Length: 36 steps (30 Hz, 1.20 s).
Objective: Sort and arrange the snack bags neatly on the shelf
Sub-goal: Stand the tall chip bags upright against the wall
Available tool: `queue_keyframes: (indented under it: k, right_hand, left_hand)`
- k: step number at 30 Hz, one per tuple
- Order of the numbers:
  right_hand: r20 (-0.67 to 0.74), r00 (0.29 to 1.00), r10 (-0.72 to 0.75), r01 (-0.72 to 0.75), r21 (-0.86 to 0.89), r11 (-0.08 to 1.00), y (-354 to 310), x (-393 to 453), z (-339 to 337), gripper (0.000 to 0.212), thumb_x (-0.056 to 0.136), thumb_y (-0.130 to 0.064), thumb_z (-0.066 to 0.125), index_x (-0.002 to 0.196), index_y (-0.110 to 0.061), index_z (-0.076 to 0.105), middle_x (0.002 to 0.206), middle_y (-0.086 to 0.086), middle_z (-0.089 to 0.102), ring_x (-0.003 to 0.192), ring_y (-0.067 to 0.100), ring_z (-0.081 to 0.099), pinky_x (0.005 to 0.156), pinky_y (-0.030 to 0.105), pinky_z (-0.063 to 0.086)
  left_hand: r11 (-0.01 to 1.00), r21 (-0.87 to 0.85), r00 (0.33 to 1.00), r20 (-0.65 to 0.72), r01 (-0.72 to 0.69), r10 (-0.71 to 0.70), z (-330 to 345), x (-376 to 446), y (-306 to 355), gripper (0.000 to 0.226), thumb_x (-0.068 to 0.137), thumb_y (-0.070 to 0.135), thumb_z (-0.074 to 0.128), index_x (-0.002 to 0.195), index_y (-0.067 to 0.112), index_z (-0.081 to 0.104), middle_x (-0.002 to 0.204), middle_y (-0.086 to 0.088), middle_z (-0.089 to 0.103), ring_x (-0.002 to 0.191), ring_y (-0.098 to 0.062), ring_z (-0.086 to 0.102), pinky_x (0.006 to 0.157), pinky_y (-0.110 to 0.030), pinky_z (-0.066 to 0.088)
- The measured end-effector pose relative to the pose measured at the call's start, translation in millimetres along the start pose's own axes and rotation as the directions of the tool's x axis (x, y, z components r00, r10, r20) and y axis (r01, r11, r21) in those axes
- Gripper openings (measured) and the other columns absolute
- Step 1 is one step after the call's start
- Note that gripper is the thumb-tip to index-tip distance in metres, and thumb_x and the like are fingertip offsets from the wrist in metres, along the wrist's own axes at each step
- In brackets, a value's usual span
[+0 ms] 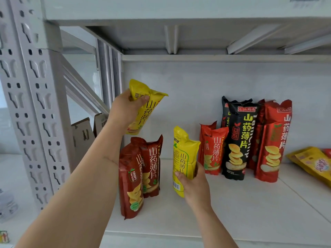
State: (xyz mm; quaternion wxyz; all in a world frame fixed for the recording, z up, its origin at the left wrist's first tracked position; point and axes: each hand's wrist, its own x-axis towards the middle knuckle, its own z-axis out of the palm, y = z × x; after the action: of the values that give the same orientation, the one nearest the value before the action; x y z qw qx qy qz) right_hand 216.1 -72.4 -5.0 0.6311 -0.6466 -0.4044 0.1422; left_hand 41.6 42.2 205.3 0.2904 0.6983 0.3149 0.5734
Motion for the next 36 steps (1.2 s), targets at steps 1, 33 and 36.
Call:
queue_keyframes:
  k: [1,33,36]
  right_hand:
    - [-0.005,1.000,-0.006,0.006,0.002,1.000,0,1,-2,0.060,0.084,-0.031,0.076,0.136,-0.026,0.045,0.114,-0.012,0.062,0.096,0.011,0.061,0.083,0.026,0.045]
    - [-0.285,0.958,0.016,-0.051,-0.115,0.992,47,-20,-77,0.110,0.066,-0.052,0.084,0.151,-0.032,0.017,0.135,-0.002,0.038,0.123,0.023,0.045,0.097,0.048,0.048]
    - [-0.254,0.967,0.031,-0.064,-0.120,0.991,48,-24,-79,0.106,0.069,-0.049,0.079,0.152,-0.032,0.016,0.141,-0.002,0.040,0.129,0.023,0.042,0.103,0.049,0.044]
  left_hand:
    - [1.000,-0.002,1.000,-0.004,-0.016,0.016,3,-1,7,0.025,0.093,0.040,0.069,0.112,0.025,0.067,0.093,0.016,0.069,0.087,-0.005,0.066,0.070,-0.024,0.049]
    - [0.886,-0.311,0.939,0.132,0.345,-0.319,172,-131,-72,0.032,0.083,0.054,0.074,0.105,0.032,0.063,0.110,0.001,0.072,0.102,-0.016,0.070,0.092,-0.048,0.057]
    - [0.877,-0.339,0.940,0.146,0.341,-0.309,173,-134,-75,0.025,0.090,0.042,0.072,0.109,0.030,0.062,0.105,0.005,0.074,0.100,-0.015,0.071,0.089,-0.041,0.058]
